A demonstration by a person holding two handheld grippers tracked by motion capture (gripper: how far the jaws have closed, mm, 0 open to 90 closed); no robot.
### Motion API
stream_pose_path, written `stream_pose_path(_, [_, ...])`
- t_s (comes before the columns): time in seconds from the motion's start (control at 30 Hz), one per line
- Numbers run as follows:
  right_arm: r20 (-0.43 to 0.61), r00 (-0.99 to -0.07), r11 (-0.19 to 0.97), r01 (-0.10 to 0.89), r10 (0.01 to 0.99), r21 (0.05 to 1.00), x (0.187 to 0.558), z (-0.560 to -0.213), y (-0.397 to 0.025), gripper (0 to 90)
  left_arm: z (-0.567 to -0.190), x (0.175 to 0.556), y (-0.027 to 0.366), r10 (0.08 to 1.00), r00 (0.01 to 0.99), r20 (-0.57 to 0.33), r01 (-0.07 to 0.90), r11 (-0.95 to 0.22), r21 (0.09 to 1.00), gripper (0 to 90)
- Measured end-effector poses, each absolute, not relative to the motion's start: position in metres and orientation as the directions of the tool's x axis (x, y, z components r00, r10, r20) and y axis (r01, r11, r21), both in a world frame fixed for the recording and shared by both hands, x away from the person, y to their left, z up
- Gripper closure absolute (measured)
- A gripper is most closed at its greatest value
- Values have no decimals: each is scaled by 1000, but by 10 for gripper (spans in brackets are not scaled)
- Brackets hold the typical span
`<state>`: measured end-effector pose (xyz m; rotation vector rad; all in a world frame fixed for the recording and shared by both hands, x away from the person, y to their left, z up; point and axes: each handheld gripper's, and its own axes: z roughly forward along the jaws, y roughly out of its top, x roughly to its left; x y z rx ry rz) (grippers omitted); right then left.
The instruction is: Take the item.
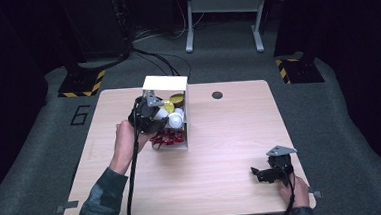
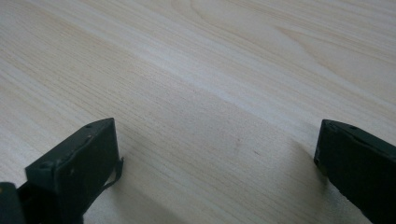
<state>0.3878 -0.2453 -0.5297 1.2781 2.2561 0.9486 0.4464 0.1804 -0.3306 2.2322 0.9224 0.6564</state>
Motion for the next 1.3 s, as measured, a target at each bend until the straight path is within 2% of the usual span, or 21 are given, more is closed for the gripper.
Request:
stream_pose_path(0.47, [4, -515, 359, 602, 857, 713, 388, -530, -245, 0, -327, 443, 189, 739, 643, 201, 401, -548, 734, 592])
stream_pose_path(0.73, [4, -515, 358, 602, 857, 713, 388, -530, -245, 0, -321, 436, 194, 737, 654, 172, 387, -521, 760, 593])
stream_pose_path(1.3, [4, -515, 359, 602, 857, 713, 388, -530, -245, 0, -299, 420, 197, 720, 670, 184, 330, -510, 795, 593])
